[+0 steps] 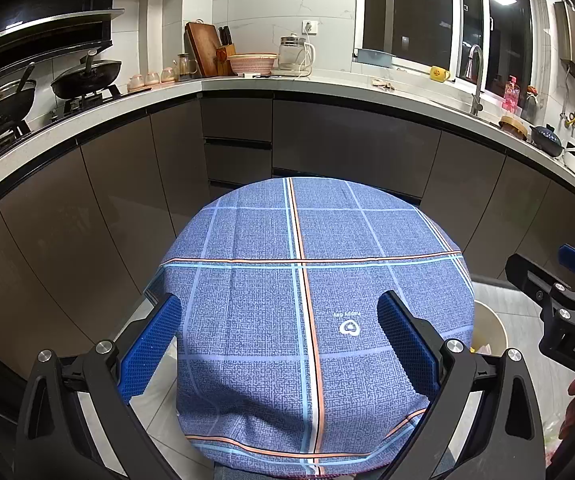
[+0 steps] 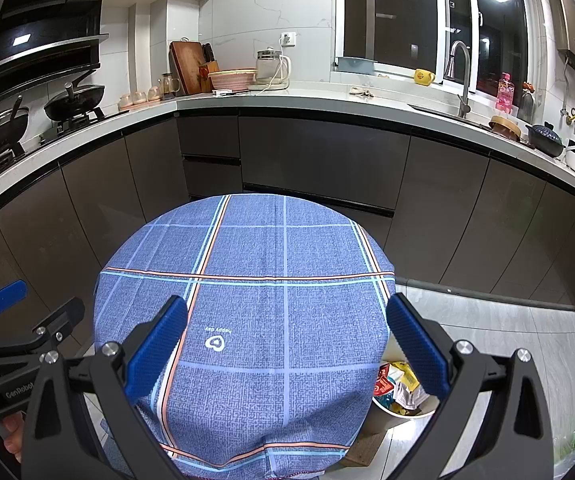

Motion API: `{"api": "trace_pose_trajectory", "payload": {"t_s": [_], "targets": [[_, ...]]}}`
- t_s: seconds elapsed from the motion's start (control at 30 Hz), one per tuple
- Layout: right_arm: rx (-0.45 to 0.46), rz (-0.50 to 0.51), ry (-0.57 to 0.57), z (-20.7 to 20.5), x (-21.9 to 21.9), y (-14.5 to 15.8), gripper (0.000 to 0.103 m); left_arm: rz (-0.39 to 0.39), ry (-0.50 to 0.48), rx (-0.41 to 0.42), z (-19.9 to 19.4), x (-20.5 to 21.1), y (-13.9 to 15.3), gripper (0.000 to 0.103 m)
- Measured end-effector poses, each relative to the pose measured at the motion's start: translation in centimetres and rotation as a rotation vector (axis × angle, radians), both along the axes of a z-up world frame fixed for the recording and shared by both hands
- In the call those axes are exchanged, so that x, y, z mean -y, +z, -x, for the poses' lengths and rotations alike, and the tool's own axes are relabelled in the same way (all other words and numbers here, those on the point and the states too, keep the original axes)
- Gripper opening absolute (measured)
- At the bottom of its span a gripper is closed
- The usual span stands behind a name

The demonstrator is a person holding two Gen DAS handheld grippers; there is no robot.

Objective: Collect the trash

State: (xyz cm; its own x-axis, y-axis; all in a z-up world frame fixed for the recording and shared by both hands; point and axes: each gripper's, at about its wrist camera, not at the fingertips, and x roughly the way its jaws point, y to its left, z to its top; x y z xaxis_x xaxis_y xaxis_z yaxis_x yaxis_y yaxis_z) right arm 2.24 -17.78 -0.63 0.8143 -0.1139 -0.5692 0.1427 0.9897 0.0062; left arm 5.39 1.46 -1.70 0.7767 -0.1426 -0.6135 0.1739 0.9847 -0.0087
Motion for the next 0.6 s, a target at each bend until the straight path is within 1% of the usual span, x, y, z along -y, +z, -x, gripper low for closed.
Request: {"api": "trace_pose_trajectory", "payload": {"t_s": [0.6], "targets": [[-0.004,-0.002,0.002,-0.1,-0.12,-0.2,0.1,-0.005,-0.004,0.004,-0.23,-0.02,-0.01,0.095]]}}
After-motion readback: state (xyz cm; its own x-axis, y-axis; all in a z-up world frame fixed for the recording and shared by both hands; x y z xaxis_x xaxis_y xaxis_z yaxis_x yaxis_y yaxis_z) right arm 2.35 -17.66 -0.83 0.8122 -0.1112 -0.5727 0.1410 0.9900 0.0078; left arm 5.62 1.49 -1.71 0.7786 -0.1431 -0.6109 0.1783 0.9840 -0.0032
